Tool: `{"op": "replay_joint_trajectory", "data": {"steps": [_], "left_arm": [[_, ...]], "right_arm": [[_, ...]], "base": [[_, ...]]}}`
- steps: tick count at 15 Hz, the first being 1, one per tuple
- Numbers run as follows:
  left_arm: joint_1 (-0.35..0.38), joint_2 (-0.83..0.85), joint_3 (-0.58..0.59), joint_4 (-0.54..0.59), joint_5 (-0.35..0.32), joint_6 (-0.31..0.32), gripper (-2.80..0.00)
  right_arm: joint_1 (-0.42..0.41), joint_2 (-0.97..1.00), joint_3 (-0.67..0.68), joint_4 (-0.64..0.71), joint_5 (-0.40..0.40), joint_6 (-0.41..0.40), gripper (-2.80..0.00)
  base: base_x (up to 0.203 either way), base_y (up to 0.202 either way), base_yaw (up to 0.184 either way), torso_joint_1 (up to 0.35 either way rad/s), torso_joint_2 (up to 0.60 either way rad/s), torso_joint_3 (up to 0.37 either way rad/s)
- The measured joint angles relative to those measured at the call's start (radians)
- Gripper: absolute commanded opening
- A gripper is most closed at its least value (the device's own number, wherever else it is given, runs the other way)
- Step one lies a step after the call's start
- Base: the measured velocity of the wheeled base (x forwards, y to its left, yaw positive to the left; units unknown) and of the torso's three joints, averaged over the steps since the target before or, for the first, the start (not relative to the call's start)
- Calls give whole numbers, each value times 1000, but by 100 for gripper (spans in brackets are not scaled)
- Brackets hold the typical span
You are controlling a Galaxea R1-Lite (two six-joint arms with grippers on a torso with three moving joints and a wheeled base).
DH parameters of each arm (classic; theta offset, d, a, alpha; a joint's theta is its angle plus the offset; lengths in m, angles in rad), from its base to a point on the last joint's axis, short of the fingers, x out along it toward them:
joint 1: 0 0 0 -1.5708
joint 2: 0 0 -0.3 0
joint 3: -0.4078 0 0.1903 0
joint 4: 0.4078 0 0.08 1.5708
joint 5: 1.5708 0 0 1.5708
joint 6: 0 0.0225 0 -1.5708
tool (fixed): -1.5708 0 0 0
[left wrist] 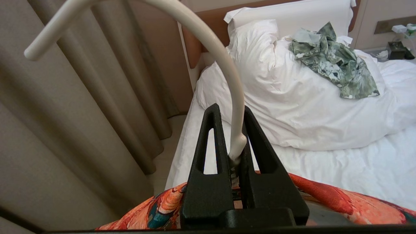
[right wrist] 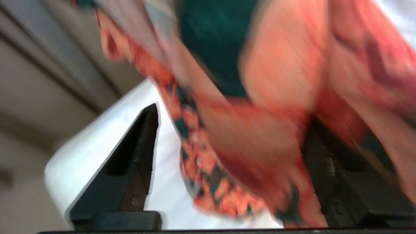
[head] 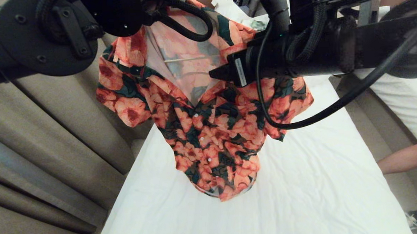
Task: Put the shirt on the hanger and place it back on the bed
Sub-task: Take the clothes hanger out of the clothes
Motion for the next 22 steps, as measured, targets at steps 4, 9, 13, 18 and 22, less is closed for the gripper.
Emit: {"op": "replay_joint_trajectory", "data": {"steps": [4,9,13,18,22], "left_arm": [[0,-2,1,0,0,0,-280],[1,-10,7,6,-1,1,-280],[6,-41,79,6,-3,-3,-280],[3,-97,246,-5,-6,-20,-280],[6,-155,387,-7,-6,-64,-280]], "right_arm": [[25,26,0,-41,-9,2,-280],[21,-13,14,-5,-11,92,-280],[-12,-107,26,62,-9,172,-280],[-127,-207,69,153,0,225,-280],[-196,-272,181,158,0,227,-280]], "base": [[0,0,0,0,0,0],[0,0,0,0,0,0],[0,0,0,0,0,0],[0,0,0,0,0,0],[0,0,0,0,0,0]]}}
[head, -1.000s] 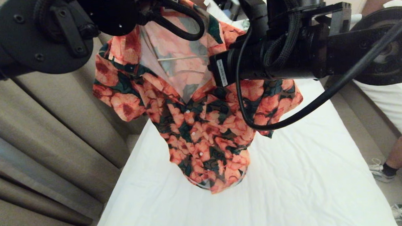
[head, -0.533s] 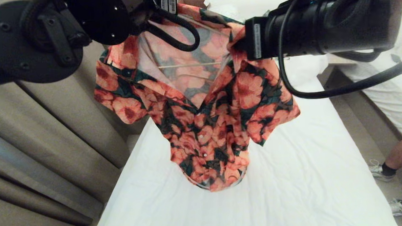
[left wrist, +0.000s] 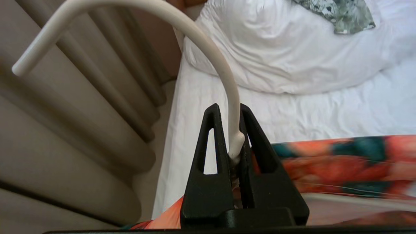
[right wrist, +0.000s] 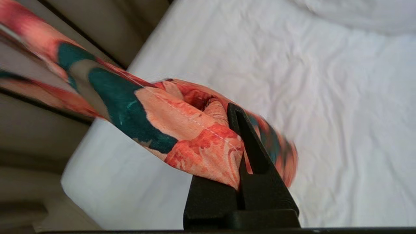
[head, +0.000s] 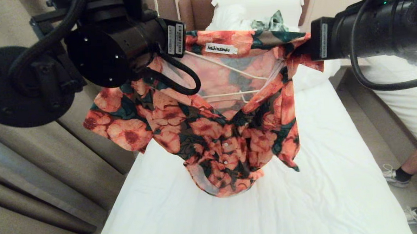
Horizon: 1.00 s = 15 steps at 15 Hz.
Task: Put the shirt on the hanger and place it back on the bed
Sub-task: Take the clothes hanger out of the clothes
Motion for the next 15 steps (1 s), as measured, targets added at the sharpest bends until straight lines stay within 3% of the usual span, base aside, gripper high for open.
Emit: {"op": "replay_joint_trajectory", "data": {"steps": [8,9,12,15], "left_arm": [[-23,-50,151,-37,0,-77,-280],[-23,-48,162,-49,1,-78,-280],[-26,-28,190,-84,2,-84,-280],[-43,16,213,-130,1,-93,-280]], "right_arm": [[-128,-46,261,-51,77,-1,-280],[-133,-44,299,-79,82,-1,0],[-151,-30,400,-181,95,-1,0],[-185,-22,429,-189,114,-3,0]], "base": [[0,0,0,0,0,0],[0,0,0,0,0,0],[0,0,0,0,0,0],[0,0,0,0,0,0]]}}
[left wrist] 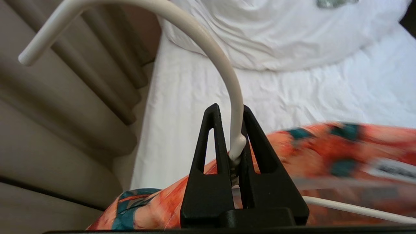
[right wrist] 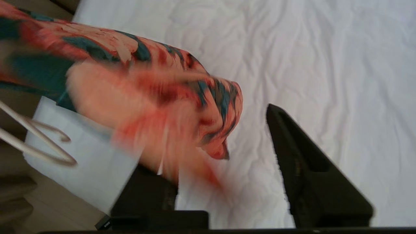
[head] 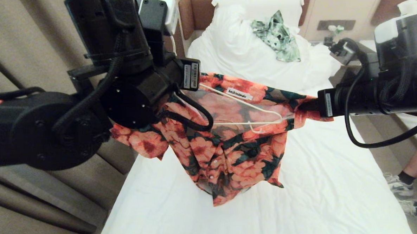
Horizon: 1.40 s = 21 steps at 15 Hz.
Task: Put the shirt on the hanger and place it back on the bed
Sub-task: Take the clothes hanger out of the clothes
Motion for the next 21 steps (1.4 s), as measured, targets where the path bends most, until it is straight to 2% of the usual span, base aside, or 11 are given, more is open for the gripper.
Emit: {"op": "replay_joint_trajectory", "data": {"steps": [3,6,7,11,14,17,20,21], "left_arm": [[-39,60,4,-17,-2,-48,-280],[-72,121,5,-19,-7,-89,-280],[-79,137,5,-19,-7,-91,-280],[-95,203,33,-19,-18,-139,-280],[-98,267,53,-12,-64,-221,-280],[-99,345,47,18,-163,-389,-280],[-85,395,20,46,-282,-592,-280],[-76,403,14,55,-322,-638,-280]], "right_arm": [[-47,-20,39,68,1,-44,0],[-111,-36,81,212,5,-169,0],[-132,-35,87,225,15,-180,-280],[-199,-59,113,195,92,-181,-280],[-213,-121,119,174,111,-164,-280],[-215,-173,121,172,113,-107,-280],[-220,-185,112,169,106,-103,-280],[-221,-186,111,168,106,-103,-280]], "base": [[0,0,0,0,0,0],[0,0,0,0,0,0],[0,0,0,0,0,0],[0,0,0,0,0,0],[0,0,0,0,0,0],[0,0,0,0,0,0],[0,0,0,0,0,0],[0,0,0,0,0,0]]}}
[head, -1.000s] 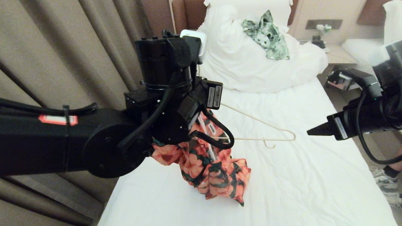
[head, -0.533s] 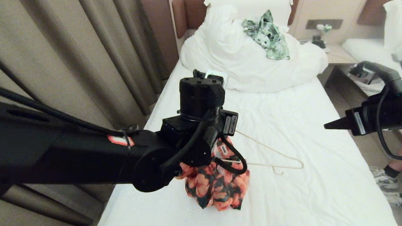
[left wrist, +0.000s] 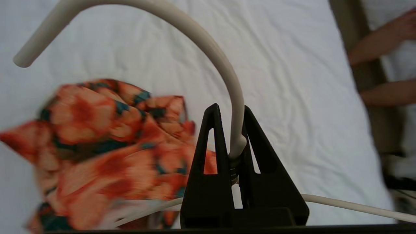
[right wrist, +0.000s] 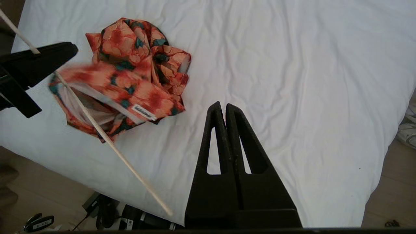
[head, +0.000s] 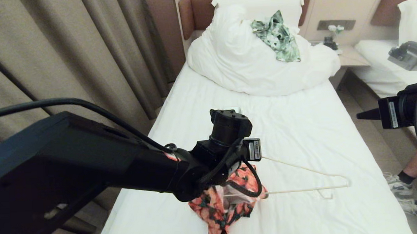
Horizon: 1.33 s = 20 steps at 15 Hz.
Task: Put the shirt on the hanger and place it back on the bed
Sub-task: Take the clothes hanger out of the clothes, then place the hanger on the bed
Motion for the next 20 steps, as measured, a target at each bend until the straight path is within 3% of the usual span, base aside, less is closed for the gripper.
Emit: {"op": "replay_joint_trajectory", "data": {"steps": [2,5,7,9,12,14,17,20], "left_arm": [[13,5,-4,18,-24,-26,-280],[31,8,-34,140,-14,13,-280],[37,14,-127,301,3,19,-280],[34,30,-274,484,7,-14,-280],[30,96,-468,774,11,-50,-280],[15,131,-578,900,-19,-112,-280],[-5,149,-620,906,-163,-199,-280],[5,152,-614,909,-168,-208,-280]], "right_arm": [[-3,-2,-1,0,-1,-1,-280],[-3,-4,13,8,-3,-30,-280],[-17,-11,42,8,-2,-96,-280],[-33,-17,66,10,-2,-158,-280],[-44,-24,77,9,-2,-168,-280],[-46,-27,80,9,-2,-183,-280],[-60,-31,82,3,-1,-186,-280],[-73,-38,80,1,0,-192,-280]], "base": [[0,0,0,0,0,0],[0,0,0,0,0,0],[0,0,0,0,0,0],[0,0,0,0,0,0],[0,0,0,0,0,0],[0,0,0,0,0,0],[0,0,0,0,0,0],[0,0,0,0,0,0]]}}
